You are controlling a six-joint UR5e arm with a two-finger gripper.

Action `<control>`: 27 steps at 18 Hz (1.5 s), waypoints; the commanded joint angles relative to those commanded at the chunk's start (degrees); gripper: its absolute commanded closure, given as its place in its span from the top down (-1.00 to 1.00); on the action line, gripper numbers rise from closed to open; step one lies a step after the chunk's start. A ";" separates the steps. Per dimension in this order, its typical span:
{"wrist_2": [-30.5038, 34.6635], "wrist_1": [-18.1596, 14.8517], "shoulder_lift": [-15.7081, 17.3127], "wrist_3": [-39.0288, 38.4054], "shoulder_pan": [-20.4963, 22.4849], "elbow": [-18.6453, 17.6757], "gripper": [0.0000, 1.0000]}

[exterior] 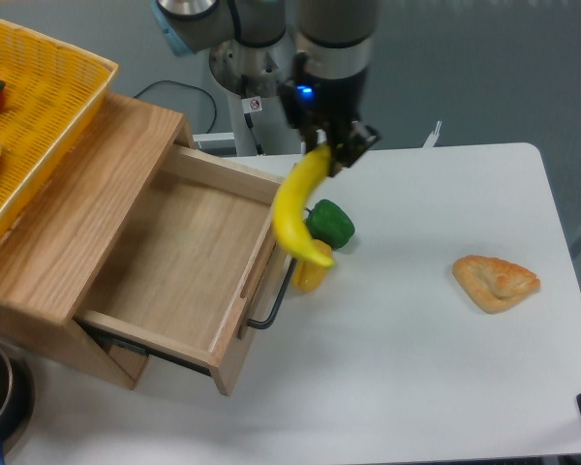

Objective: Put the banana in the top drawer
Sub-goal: 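Carry the banana over the open wooden drawer, then lower the banana into the drawer interior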

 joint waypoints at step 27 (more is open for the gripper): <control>1.31 2.98 -5.71 -8.09 -11.96 -2.11 -0.53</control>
